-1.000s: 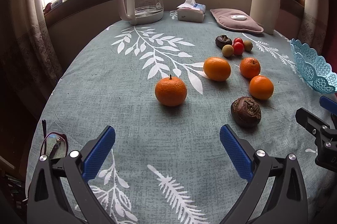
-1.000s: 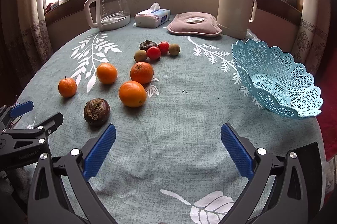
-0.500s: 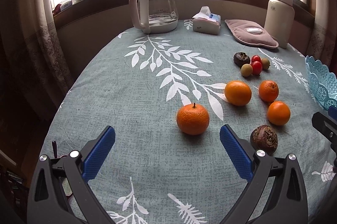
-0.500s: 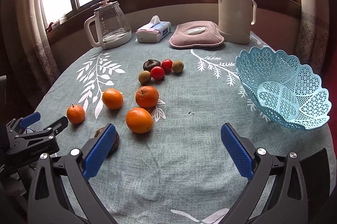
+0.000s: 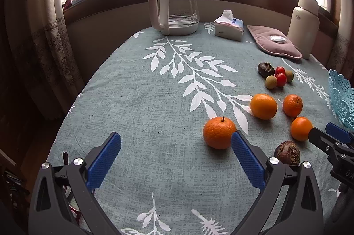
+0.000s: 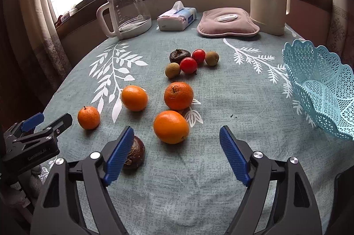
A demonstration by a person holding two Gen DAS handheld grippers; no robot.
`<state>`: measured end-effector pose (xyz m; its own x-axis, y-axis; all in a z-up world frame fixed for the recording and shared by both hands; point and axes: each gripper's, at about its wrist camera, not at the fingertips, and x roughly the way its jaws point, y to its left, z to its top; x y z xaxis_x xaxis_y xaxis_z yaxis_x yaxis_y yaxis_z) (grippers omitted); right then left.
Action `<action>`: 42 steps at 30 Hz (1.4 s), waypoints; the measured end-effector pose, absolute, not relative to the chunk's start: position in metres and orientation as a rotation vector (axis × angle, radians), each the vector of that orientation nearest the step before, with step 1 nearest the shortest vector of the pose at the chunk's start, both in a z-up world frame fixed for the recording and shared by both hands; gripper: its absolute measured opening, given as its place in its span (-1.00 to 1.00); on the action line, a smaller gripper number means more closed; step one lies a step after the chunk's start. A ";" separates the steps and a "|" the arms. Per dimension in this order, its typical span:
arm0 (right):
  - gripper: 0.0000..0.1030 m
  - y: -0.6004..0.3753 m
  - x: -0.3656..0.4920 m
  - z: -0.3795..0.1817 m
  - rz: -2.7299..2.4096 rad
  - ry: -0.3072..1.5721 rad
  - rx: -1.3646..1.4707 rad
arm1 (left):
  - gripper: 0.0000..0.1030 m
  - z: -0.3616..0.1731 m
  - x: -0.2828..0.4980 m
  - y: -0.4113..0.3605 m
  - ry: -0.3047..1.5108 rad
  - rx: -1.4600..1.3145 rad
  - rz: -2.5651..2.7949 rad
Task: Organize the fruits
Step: 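Move the right gripper to the large orange and close on it, then lift the large orange with the right gripper while the left gripper grasps a tangerine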
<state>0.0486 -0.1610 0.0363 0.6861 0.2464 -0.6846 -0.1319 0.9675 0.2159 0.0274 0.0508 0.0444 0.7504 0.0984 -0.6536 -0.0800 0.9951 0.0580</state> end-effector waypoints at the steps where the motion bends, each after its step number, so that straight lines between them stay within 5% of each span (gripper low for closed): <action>1: 0.39 -0.160 0.052 0.035 0.217 0.795 0.159 | 0.91 0.044 0.027 0.050 0.717 0.028 0.096; 10: -0.18 -0.152 0.075 0.018 0.228 0.887 0.186 | 0.91 0.040 0.030 0.051 0.731 0.025 0.094; 31: -0.18 -0.179 0.051 0.040 0.189 0.802 0.198 | 0.91 0.032 0.049 0.037 0.770 0.008 0.029; 34: -0.18 -0.185 0.048 0.043 0.182 0.793 0.202 | 0.56 0.025 0.058 0.035 0.814 -0.002 -0.011; 42: -0.18 -0.197 0.042 0.051 0.174 0.765 0.213 | 0.06 0.021 0.067 0.037 0.858 -0.077 -0.093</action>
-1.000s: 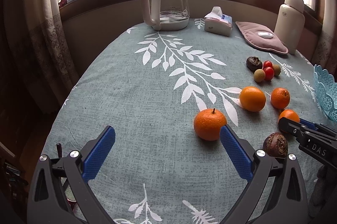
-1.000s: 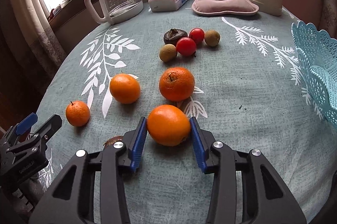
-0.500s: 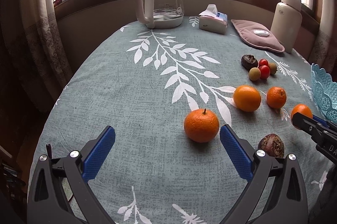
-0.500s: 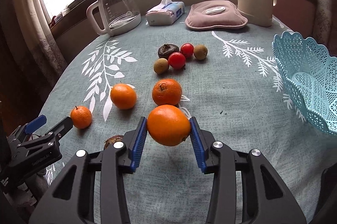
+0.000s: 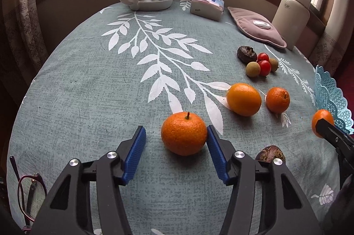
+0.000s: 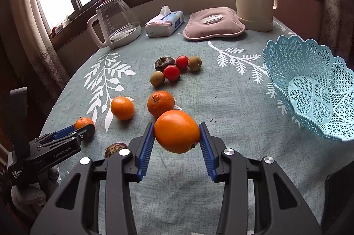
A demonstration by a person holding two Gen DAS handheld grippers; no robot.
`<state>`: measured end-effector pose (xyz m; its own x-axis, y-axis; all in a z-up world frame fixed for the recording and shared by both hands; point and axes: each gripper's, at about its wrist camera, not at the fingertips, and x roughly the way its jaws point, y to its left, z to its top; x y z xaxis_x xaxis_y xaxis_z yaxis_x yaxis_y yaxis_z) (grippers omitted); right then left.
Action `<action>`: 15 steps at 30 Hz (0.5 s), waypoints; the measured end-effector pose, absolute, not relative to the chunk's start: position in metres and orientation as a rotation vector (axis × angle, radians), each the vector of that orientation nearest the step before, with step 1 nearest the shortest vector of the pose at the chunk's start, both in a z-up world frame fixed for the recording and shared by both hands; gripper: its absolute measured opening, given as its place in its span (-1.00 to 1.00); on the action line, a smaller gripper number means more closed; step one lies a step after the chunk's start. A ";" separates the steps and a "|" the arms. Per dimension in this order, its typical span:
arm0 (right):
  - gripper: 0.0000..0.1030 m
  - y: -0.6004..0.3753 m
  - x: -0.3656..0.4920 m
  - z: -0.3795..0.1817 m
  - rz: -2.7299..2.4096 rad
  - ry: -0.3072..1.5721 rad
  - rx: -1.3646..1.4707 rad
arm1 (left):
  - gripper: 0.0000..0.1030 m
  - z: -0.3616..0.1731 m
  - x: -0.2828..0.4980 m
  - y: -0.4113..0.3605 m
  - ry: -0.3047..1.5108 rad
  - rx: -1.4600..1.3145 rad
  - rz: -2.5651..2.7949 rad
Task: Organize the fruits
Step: 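Lift the large orange with the right gripper while the left gripper grasps a tangerine, then carry the orange into the blue basket and open the right gripper while left holds tangerine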
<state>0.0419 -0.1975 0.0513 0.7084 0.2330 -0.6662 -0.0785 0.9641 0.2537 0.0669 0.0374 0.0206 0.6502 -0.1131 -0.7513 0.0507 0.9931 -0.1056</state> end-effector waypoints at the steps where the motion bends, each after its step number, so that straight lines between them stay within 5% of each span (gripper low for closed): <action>1: -0.18 -0.199 0.040 0.052 0.174 0.761 0.214 | -0.01 0.021 0.067 0.036 0.857 -0.074 -0.099; 4: -0.18 -0.204 0.037 0.056 0.171 0.749 0.220 | -0.20 0.021 0.066 0.032 0.850 -0.078 -0.119; 15: -0.18 -0.229 0.025 0.066 0.135 0.704 0.258 | -0.21 0.024 0.060 0.037 0.818 -0.102 -0.061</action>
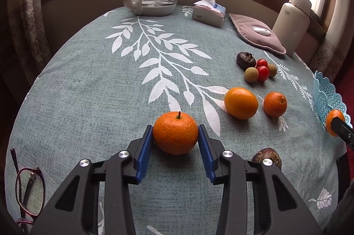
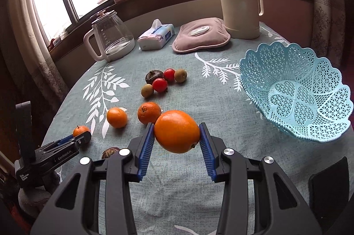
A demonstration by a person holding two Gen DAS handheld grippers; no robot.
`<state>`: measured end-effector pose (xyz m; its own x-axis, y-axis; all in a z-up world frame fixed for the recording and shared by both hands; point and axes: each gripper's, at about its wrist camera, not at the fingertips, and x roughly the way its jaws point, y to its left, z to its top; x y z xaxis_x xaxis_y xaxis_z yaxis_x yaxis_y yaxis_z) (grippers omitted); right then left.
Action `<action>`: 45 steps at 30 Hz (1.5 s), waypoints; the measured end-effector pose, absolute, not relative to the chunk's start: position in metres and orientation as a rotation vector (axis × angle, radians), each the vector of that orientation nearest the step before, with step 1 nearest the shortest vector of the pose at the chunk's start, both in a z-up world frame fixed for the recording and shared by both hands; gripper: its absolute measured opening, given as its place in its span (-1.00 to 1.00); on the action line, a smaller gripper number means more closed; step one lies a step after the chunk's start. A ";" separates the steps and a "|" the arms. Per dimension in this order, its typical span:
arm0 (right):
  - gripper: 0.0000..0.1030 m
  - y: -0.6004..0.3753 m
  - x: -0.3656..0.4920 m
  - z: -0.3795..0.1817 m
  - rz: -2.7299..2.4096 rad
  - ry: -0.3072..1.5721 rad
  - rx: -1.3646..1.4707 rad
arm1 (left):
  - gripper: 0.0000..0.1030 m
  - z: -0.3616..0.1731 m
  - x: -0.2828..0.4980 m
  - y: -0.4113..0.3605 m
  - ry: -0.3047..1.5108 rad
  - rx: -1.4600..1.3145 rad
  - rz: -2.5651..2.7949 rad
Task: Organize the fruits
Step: 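Carry the orange into the blue basket and open the right gripper while left holds tangerine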
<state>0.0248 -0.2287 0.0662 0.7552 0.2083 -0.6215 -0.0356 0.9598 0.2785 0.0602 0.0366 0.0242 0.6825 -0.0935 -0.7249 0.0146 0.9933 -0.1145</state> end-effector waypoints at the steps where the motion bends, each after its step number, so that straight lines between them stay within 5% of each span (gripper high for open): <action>1: -0.18 -0.232 0.024 0.068 0.129 0.697 0.260 | -0.21 0.025 0.060 0.037 0.815 -0.104 -0.056; 22: -0.18 -0.369 0.005 0.101 -0.197 0.546 0.398 | -0.21 0.076 0.026 0.027 0.689 -0.104 -0.086; 45: -0.11 -0.409 0.020 0.061 -0.334 0.665 0.471 | -0.21 0.097 0.007 0.015 0.651 -0.105 -0.132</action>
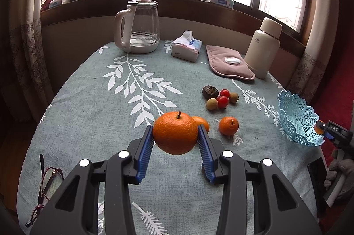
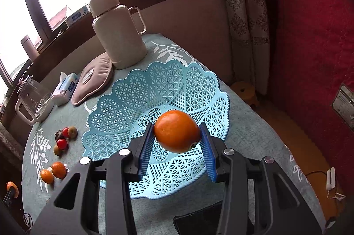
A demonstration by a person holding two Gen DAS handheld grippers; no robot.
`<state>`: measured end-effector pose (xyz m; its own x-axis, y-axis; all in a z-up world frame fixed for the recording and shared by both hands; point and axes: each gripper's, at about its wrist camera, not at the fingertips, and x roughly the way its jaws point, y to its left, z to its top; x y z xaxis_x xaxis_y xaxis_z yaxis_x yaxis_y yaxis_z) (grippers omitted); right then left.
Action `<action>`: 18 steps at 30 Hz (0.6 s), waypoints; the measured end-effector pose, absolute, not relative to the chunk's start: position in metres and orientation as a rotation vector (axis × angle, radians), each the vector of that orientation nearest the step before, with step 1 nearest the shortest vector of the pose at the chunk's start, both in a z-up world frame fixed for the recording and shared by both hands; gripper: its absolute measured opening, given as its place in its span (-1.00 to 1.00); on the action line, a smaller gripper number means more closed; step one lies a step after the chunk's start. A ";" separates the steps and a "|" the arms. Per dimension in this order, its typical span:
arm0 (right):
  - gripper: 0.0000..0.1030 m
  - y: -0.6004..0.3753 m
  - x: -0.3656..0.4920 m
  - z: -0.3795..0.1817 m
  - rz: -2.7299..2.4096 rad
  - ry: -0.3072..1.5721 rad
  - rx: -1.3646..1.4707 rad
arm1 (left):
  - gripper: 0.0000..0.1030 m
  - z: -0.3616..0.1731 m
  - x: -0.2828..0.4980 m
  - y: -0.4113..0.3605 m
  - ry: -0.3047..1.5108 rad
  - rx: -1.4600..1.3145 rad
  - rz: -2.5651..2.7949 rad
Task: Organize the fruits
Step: 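Carry the orange into the blue basket and open the right gripper while left holds tangerine, then lower the tangerine into the blue basket and open the left gripper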
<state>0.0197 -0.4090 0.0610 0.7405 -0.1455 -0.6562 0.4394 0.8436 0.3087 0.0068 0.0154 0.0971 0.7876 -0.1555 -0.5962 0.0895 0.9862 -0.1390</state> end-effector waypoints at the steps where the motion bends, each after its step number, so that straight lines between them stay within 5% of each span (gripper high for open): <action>1: 0.02 -0.411 0.019 0.062 -0.340 0.660 0.478 | -0.21 0.097 0.007 0.015 0.652 -0.107 -0.132; 18: 0.39 -0.434 -0.017 0.148 -0.359 0.332 0.516 | -0.21 0.132 0.017 -0.076 0.626 0.007 -0.281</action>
<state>-0.0166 -0.4339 0.1483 0.8852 -0.2477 -0.3937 0.4120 0.8106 0.4162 0.0174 -0.0761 0.1320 0.7735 -0.2571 -0.5793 0.2611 0.9621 -0.0783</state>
